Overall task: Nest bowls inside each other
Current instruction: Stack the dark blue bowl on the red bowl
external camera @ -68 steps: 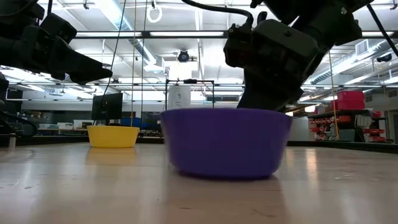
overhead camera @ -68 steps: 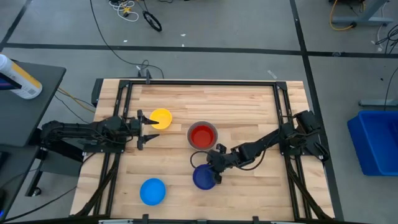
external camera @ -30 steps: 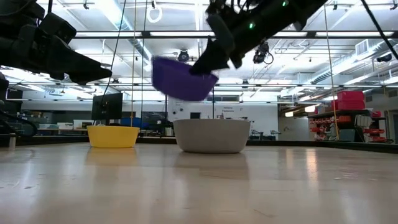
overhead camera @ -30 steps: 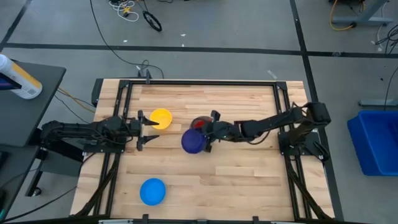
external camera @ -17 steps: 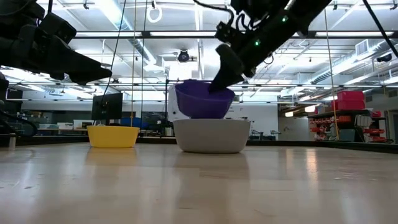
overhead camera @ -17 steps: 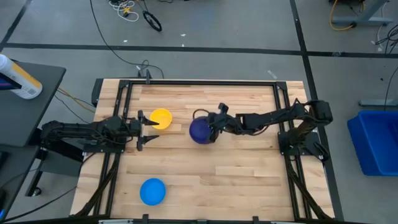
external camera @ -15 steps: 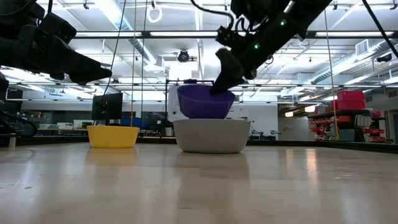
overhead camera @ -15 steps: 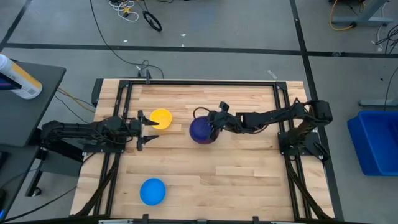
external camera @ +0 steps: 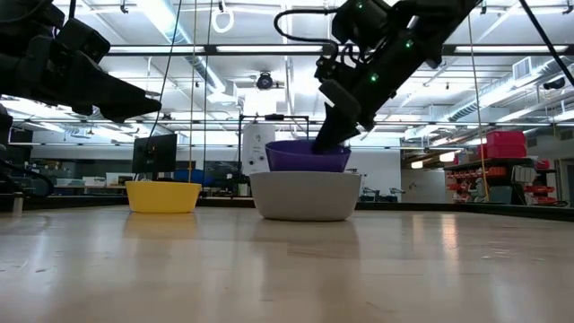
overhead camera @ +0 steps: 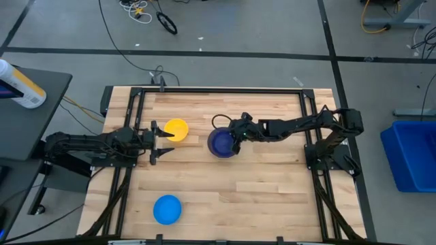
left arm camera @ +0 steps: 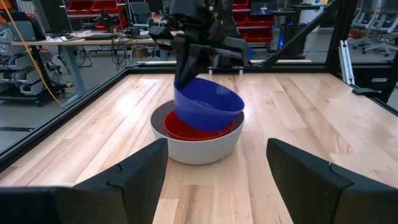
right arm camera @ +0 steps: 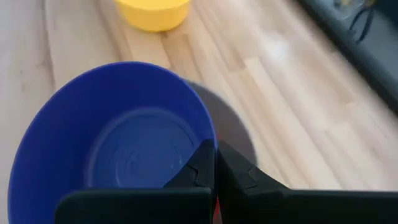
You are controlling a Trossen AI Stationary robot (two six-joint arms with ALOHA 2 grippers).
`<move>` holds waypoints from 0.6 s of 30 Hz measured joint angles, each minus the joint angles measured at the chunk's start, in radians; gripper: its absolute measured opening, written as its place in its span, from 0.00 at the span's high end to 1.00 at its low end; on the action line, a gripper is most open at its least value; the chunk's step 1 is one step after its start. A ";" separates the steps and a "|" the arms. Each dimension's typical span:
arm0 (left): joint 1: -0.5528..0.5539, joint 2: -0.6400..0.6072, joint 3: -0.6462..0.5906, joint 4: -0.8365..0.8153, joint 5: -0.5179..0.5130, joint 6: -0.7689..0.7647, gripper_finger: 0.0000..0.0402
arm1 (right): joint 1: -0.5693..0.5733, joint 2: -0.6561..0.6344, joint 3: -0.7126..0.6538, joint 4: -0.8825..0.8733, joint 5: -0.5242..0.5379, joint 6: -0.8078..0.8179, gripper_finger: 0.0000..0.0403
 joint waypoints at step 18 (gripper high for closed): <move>0.000 0.000 0.000 0.000 0.000 -0.001 0.30 | -0.041 0.000 0.000 -0.015 -0.147 0.032 1.00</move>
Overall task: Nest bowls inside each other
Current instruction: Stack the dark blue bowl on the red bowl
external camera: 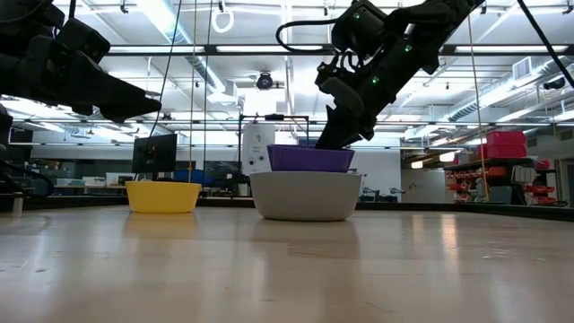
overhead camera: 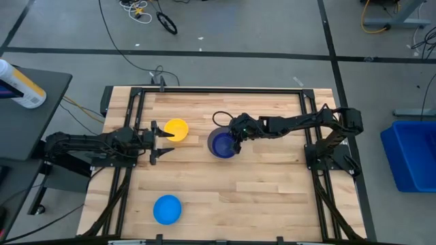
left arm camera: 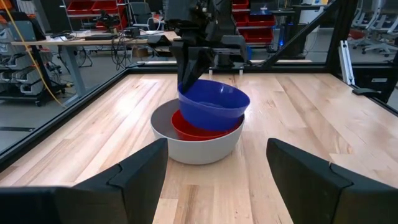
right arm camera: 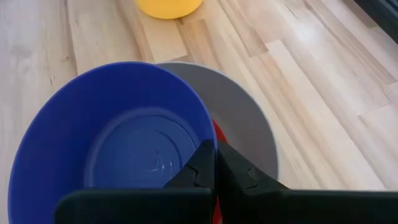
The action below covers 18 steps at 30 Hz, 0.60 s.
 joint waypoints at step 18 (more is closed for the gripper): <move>0.000 0.000 0.000 0.000 0.000 0.001 0.30 | -0.007 0.064 0.000 0.050 0.037 -0.003 0.77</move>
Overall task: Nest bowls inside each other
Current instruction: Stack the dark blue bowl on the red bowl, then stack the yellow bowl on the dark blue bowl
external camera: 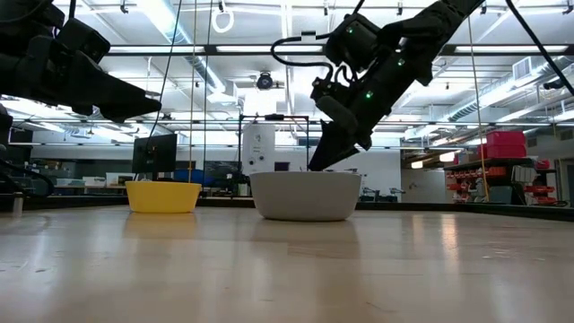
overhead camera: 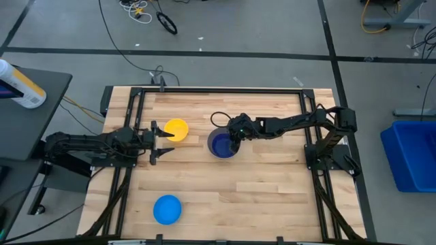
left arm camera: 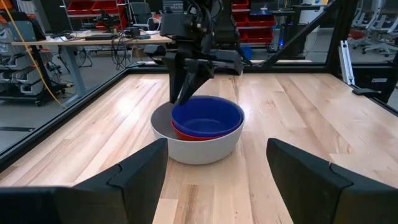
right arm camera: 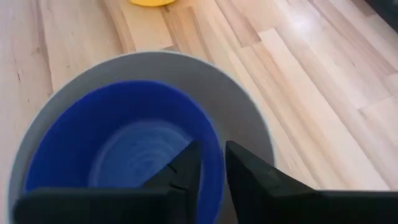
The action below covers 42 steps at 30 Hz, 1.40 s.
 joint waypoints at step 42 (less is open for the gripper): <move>0.000 0.000 -0.002 0.156 0.210 -0.039 0.30 | 0.147 -0.002 0.040 0.182 -0.001 -0.082 0.48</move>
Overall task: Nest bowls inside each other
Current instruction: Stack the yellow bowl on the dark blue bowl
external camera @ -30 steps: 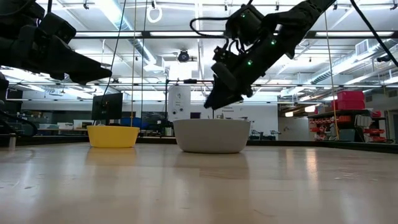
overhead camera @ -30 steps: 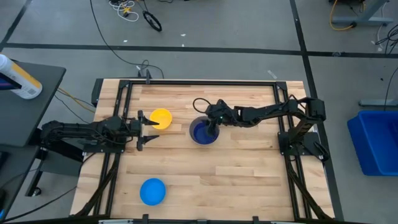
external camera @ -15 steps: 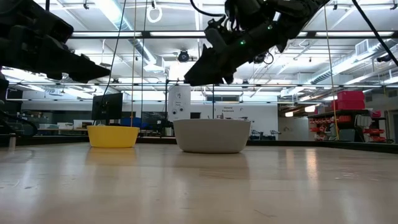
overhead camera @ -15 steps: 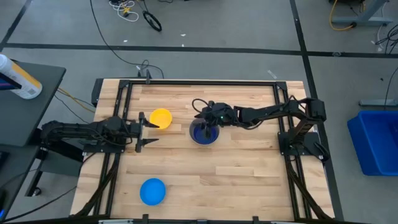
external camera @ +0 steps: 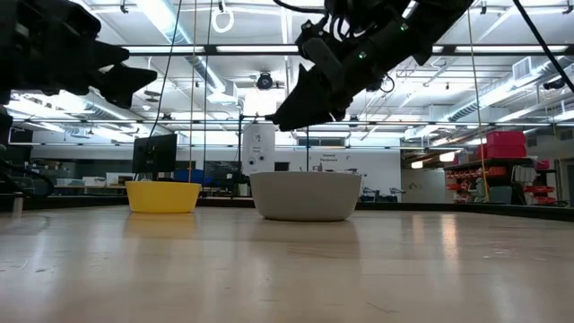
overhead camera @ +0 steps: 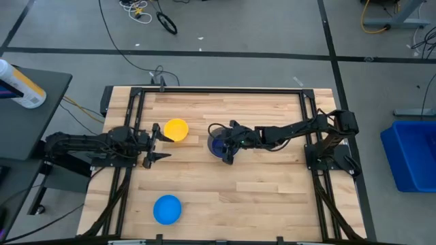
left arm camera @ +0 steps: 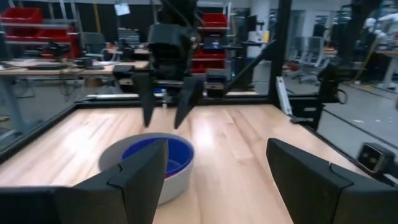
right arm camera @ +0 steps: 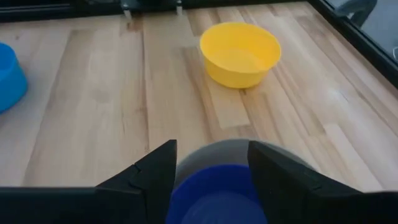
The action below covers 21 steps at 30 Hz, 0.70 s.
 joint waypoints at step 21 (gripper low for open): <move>0.000 0.007 0.001 -0.088 -0.287 -0.057 0.32 | 0.019 -0.001 -0.038 -0.012 0.012 -0.003 0.50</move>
